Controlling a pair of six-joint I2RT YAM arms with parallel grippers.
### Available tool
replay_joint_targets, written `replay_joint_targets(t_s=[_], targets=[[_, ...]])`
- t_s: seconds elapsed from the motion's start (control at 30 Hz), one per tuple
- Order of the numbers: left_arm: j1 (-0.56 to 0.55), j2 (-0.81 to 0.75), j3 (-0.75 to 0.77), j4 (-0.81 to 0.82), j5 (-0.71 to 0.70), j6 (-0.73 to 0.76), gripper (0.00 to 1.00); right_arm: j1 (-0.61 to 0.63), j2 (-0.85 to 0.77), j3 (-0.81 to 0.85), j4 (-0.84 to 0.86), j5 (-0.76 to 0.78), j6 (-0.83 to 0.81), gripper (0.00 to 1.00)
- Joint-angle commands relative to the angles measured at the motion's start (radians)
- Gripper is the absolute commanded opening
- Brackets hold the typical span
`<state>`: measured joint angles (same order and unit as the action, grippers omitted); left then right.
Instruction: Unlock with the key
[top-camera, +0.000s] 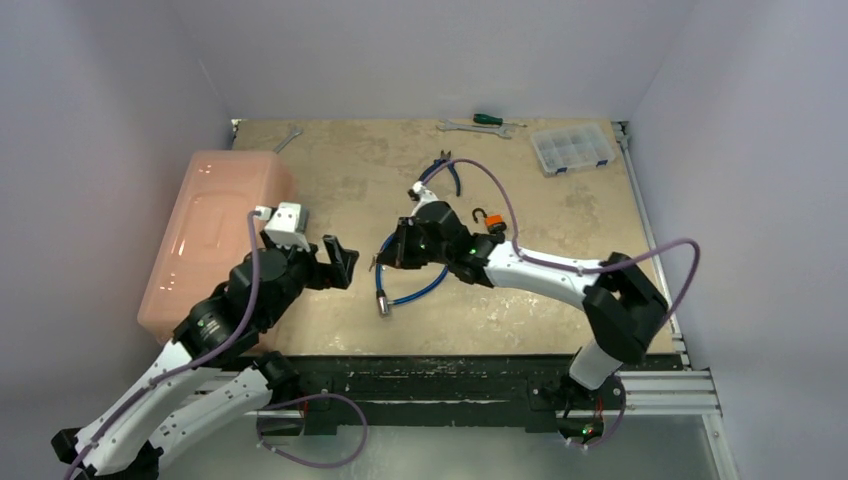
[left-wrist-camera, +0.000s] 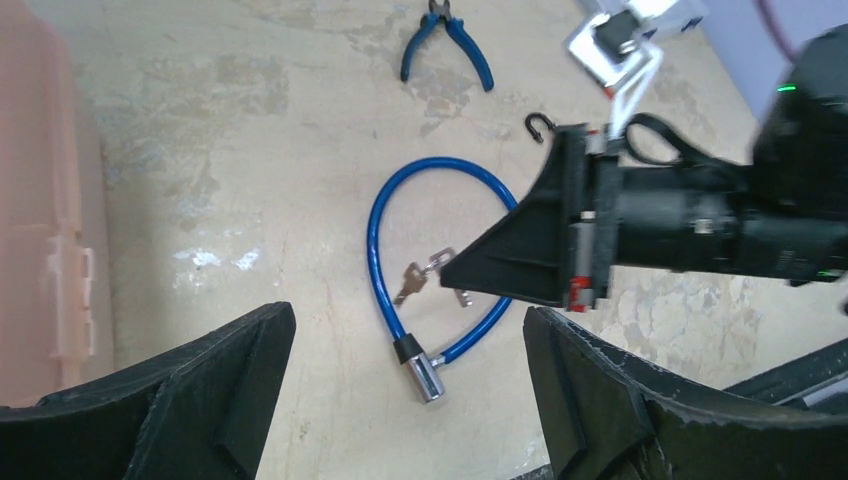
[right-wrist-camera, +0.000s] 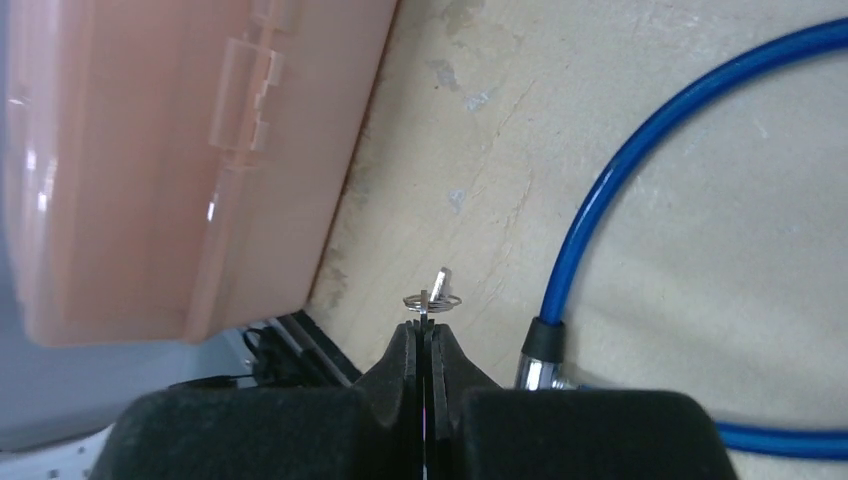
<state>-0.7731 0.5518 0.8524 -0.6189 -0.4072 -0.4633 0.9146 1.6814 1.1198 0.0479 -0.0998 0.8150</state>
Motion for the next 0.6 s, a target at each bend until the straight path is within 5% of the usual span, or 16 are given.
replay_joint_targets(t_s=[0.0, 0.57], targets=[[0.003, 0.083, 0.001, 0.065, 0.079, -0.039, 0.90, -0.022, -0.148, -0.107, 0.067, 0.089, 0.148, 0.00], [0.003, 0.288, -0.115, 0.481, 0.436, -0.191, 0.71, -0.056, -0.777, -0.650, 0.152, 0.482, 0.689, 0.00]])
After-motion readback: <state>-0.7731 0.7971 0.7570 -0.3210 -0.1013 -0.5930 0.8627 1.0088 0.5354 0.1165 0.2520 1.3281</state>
